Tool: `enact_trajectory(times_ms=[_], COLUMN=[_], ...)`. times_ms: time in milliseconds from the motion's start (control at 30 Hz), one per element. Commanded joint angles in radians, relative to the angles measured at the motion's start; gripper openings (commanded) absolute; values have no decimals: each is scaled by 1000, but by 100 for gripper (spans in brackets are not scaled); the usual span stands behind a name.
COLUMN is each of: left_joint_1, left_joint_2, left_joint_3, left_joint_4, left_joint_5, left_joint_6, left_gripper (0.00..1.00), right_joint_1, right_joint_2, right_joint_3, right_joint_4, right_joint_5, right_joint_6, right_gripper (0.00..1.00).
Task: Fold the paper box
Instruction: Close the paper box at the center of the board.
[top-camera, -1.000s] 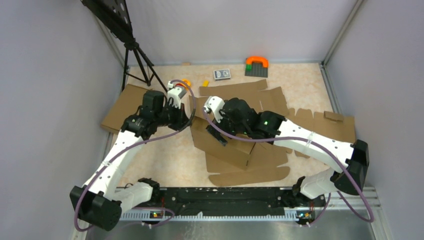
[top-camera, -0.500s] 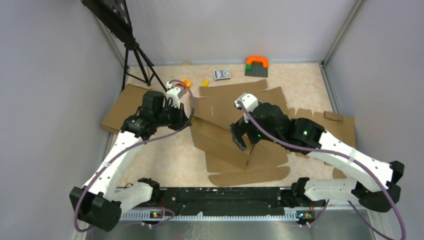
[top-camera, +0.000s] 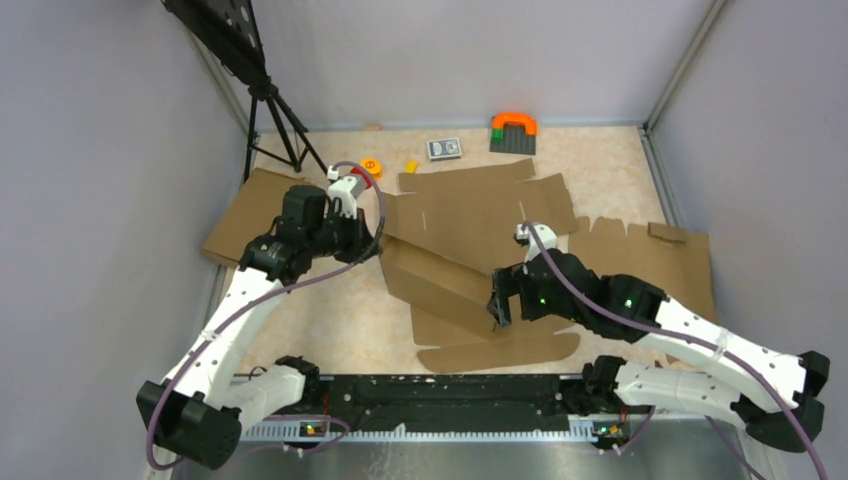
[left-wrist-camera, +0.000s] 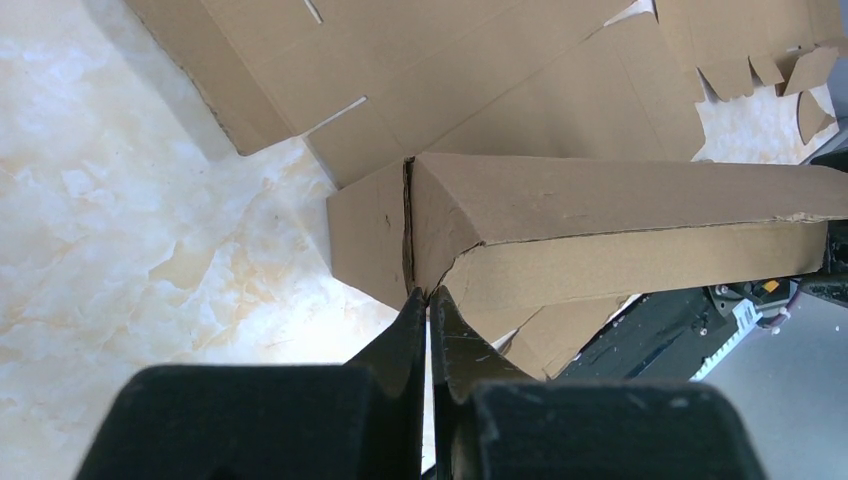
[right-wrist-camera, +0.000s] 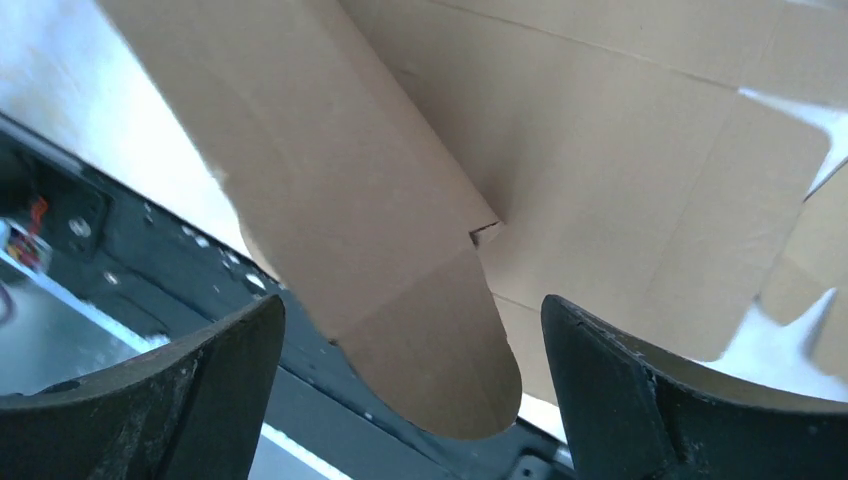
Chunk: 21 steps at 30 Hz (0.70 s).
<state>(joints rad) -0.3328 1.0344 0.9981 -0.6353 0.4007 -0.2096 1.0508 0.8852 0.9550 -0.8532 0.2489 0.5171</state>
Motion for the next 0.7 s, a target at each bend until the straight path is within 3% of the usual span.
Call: enact_trajectory(times_ms=[0,233,333,400,667], left_joint_1=[-4,-7,-10,-12,-27], left_joint_2=[-24,-45,-45,-46,-71], left_joint_3=[-5,-16,-18,-19,-39], left_joint_4=[-7,-7,-6,-5,-4], left_joint_5=[-11,-12,-9,-7,-6], left_joint_6=[-24,-52,-61,-67,-93], left_gripper=[0,0,0,0,0], right_joint_1=[-5,-6,-5,-6,-6], right_joint_2=[-112,-297,-347,-376,-345], right_joint_3=[-88,-262,-304,-331,-332], right_joint_4=[134,269,250,256,267], right_joint_5=[103,196,243,266,318], right_joint_6=[294,642,756,797,804], right_gripper=[97,92,78,65,50])
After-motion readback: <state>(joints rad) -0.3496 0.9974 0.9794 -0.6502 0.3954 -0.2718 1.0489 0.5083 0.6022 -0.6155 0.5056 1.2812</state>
